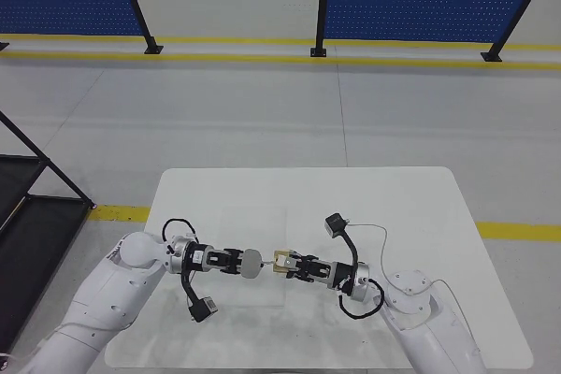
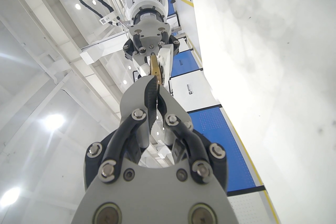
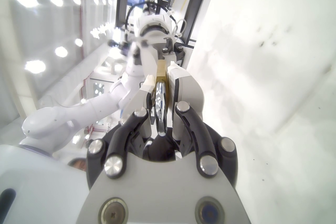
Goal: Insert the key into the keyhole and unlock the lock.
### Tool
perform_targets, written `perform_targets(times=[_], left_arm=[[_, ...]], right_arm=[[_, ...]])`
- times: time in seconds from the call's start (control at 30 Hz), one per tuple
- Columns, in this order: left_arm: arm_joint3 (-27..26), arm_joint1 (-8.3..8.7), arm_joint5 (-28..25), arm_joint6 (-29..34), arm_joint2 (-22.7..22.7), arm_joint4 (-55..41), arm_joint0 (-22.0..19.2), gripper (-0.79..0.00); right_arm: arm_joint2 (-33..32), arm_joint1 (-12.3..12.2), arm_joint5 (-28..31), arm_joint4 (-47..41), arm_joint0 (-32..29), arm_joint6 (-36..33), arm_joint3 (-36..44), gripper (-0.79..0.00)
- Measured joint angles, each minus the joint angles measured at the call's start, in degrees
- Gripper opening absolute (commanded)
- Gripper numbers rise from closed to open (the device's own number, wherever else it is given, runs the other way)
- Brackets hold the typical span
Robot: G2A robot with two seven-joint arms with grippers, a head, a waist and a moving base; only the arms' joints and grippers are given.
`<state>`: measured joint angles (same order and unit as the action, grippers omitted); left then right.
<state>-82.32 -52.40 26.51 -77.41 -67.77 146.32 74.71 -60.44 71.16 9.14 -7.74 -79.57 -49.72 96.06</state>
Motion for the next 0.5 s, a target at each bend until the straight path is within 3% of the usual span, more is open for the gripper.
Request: perform_targets(times=[0.5], left_arm=[[1.63,-0.11,-0.23,0.15,1.54,-0.19,-1.76,-0.785]], right_arm=[[0.00,0.00,0.00,0.00,0.00,0.00,0.00,-0.785]])
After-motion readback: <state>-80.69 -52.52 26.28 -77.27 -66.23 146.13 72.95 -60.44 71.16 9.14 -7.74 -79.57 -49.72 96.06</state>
